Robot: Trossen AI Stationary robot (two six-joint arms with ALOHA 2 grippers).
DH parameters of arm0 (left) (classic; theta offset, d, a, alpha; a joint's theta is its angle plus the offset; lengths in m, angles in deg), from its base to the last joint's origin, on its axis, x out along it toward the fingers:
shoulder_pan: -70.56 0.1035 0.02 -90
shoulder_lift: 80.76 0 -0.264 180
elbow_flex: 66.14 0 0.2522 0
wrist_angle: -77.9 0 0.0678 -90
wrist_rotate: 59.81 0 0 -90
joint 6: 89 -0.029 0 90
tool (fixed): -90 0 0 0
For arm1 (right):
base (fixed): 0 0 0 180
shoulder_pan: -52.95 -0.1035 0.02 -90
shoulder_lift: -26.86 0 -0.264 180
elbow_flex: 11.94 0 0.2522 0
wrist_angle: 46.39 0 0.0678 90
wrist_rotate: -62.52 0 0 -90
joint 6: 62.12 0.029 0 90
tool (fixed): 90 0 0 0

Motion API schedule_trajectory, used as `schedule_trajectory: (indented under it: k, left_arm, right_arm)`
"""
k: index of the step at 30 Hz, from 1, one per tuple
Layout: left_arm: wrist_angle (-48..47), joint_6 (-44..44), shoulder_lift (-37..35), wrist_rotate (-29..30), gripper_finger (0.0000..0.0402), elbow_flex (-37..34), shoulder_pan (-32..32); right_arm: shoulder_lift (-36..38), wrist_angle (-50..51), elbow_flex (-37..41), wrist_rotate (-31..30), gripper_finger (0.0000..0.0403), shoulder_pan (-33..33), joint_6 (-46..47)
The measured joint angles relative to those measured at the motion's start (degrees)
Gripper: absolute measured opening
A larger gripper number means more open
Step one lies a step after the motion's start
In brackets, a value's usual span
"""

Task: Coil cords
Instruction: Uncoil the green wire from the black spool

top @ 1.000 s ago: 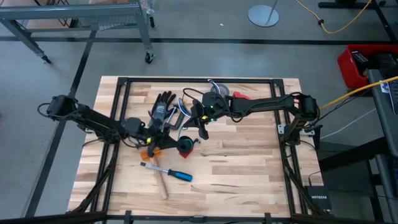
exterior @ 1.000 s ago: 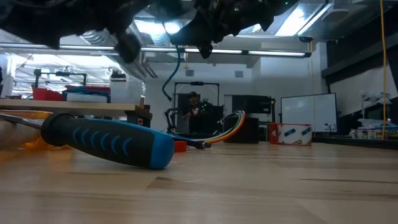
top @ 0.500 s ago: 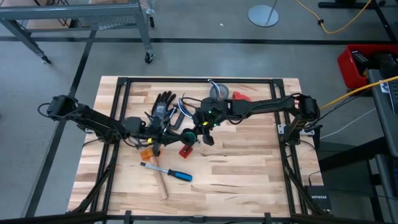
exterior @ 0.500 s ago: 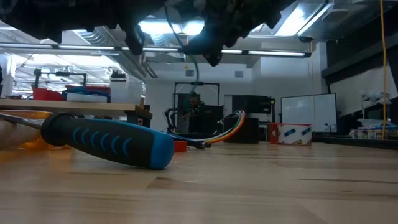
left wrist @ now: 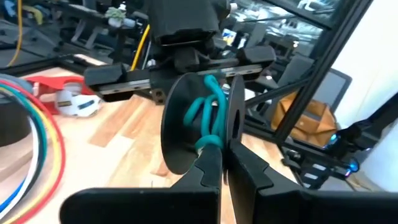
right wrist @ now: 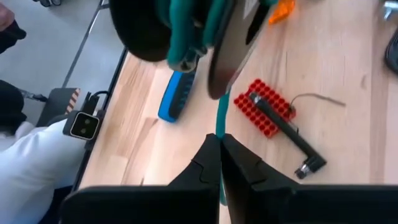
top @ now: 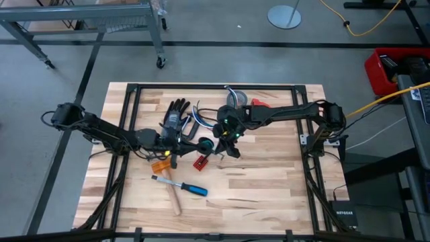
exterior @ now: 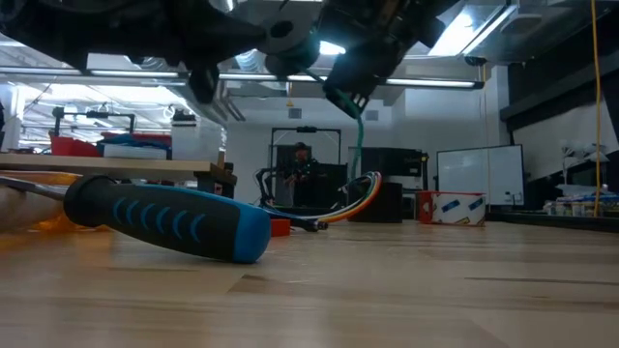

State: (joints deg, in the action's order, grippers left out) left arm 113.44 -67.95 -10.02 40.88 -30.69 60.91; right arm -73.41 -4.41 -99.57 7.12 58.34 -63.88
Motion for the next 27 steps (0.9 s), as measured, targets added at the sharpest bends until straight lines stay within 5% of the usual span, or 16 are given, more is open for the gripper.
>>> schedule_trajectory:
  k: [10,19,23,27]
  left_arm:
    - [-0.7,-0.5,-1.1,1.7,0.0003,0.0,0.0]
    - [-4.0,1.0,-3.9,1.2,0.0002,0.2,0.3]
    - [-13.8,6.5,-4.4,-1.6,0.0001,0.2,0.3]
    - [-21.6,14.8,-4.6,-10.4,0.0001,0.2,0.2]
  right_arm:
    - [0.5,19.9,0.5,-2.9,0.0005,-0.2,-1.6]
    - [0.6,24.2,0.5,-5.0,0.0005,-0.6,-3.2]
    - [1.6,27.0,0.5,-8.0,0.0005,-0.5,-4.5]
    - [2.5,27.1,0.5,-13.8,0.0005,-0.5,-4.9]
